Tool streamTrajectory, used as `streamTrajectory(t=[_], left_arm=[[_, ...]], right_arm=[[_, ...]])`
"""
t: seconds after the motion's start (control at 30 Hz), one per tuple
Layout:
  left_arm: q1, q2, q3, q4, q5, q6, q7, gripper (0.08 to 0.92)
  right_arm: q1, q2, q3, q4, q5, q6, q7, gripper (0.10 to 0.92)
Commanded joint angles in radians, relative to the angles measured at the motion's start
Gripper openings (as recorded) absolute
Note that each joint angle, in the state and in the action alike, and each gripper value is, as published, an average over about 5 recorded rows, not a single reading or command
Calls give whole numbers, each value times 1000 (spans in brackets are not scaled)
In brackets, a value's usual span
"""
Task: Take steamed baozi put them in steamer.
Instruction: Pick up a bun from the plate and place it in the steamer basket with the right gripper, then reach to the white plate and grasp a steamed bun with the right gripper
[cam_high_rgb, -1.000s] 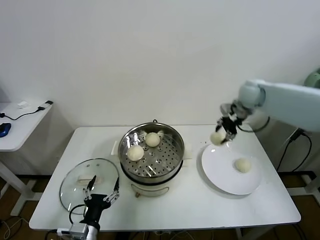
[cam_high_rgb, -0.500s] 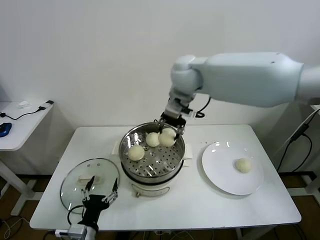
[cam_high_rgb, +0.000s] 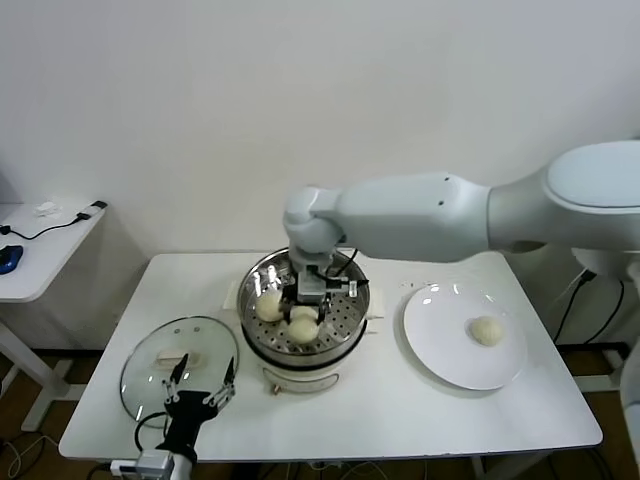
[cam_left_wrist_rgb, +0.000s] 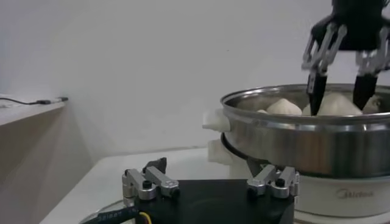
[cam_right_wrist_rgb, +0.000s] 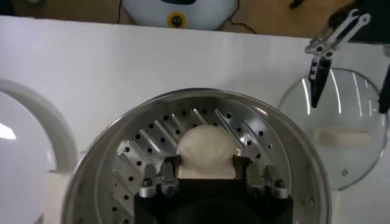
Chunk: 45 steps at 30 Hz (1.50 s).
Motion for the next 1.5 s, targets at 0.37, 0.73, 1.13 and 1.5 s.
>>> streamTrajectory(t=[0.37, 0.73, 1.13, 1.5], left_arm=[[-1, 1, -1, -1, -1, 5, 1, 823], [7, 3, 2, -14, 3, 5, 4, 823], [3, 6, -1, -14, -5, 0, 2, 823], [10, -6, -5, 4, 3, 3, 4, 823]], right_arm=[[7, 11, 25, -66, 49, 55, -8, 703], [304, -238, -118, -86, 441, -57, -146, 822], [297, -748, -365, -71, 507, -557, -89, 823], [-265, -843, 68, -266, 262, -551, -82, 823]])
